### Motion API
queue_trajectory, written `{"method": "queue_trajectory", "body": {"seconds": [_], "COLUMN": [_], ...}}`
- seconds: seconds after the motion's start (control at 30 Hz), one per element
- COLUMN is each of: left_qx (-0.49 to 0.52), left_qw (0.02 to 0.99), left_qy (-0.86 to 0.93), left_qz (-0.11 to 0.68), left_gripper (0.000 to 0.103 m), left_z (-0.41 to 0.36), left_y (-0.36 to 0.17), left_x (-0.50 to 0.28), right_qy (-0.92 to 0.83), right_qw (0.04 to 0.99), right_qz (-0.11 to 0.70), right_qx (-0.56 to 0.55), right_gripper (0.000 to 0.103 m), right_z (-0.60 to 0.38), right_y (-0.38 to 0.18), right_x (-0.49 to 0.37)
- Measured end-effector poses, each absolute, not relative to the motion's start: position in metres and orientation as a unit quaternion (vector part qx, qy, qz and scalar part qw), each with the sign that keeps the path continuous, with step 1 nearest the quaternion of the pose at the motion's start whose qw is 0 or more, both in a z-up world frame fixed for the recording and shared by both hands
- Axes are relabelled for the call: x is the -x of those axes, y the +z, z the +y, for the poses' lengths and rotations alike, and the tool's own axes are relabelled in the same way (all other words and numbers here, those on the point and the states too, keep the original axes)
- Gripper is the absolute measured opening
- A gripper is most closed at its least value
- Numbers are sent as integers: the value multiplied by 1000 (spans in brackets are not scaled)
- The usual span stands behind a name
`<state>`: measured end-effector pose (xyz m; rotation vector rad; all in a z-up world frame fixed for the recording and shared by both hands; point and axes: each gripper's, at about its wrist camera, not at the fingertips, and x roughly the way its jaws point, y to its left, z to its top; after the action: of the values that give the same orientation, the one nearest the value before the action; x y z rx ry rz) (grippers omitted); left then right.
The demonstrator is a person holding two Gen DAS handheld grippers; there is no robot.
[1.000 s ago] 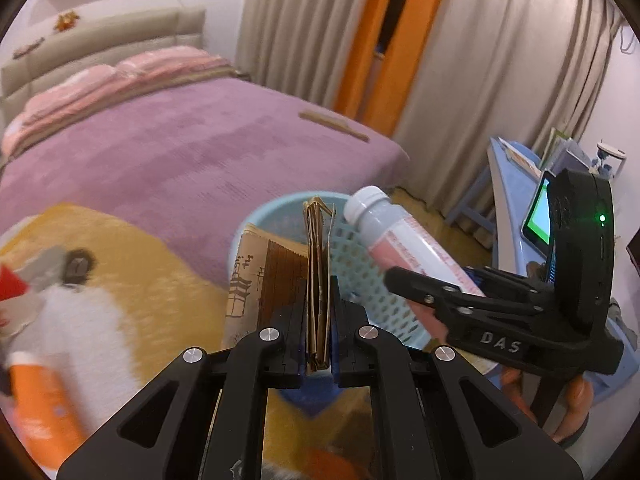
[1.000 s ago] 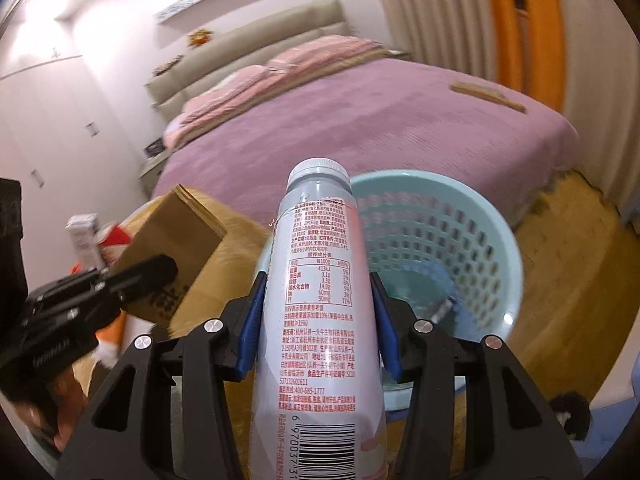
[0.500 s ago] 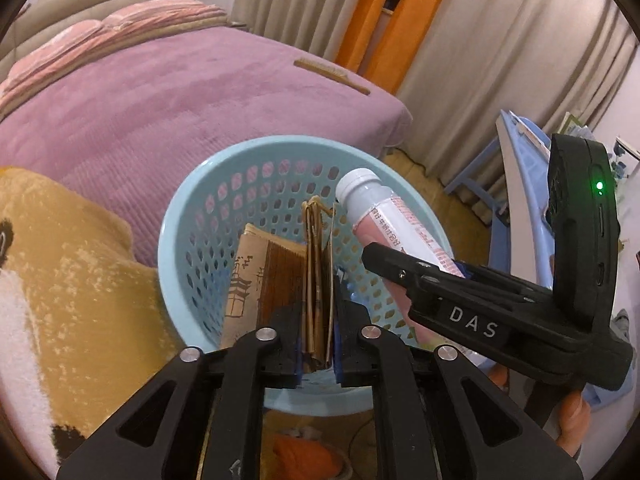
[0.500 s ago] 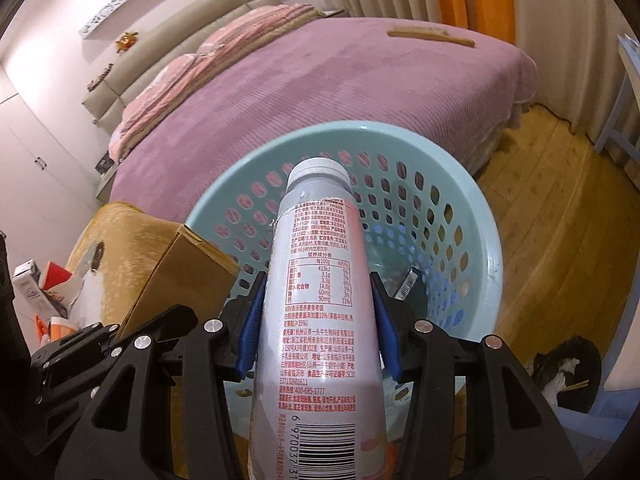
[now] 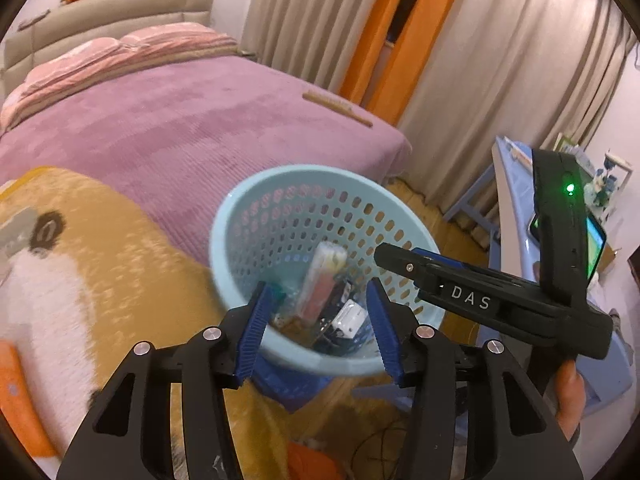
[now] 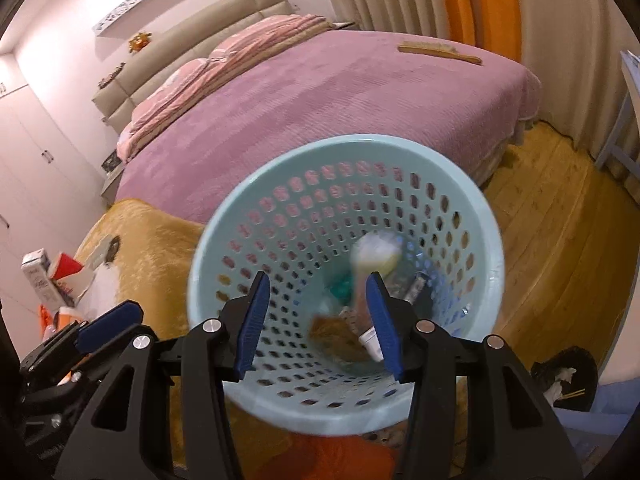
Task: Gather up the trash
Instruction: 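Move both open tools back over the table toward the remaining trash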
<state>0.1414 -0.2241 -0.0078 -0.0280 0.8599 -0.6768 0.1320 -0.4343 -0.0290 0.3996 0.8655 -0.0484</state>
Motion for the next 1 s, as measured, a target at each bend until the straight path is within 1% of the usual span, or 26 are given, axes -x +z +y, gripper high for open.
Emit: {"method": "queue_trajectory", "body": {"seconds": [0.33,0.5,0.63,0.77,0.9,1.0], "left_qx": [58,83,106,121,151,169], "left_qw": [885,904,918,927,923,918], "left_qy": [-290,-254,-208,-146,-101,-83], "left_qz": [360,334,322,325,339,350], "left_gripper": [48,48,48,48,48,48], "left_z": [-149,-93,-41,10,57,82], "left_y": [27,41,46,40,24,10], "left_x": [-110,-94,-84,-81,-79,-75], "right_qy": [40,87,124,159,179,198], "right_qw": [911,917,915,907,896,884], "right_qz": [382,368,369,383,401,421], "right_qx": [-153,-125,-102,-78,-58,-54], "right_gripper": [47,47,47,47,56,59], "right_z": [-363,-308,-260,-210,-170,-145], "right_y": [13,29,32,25,13,0], "right_x": [-115,-109,-109,-113,-119,-125]}}
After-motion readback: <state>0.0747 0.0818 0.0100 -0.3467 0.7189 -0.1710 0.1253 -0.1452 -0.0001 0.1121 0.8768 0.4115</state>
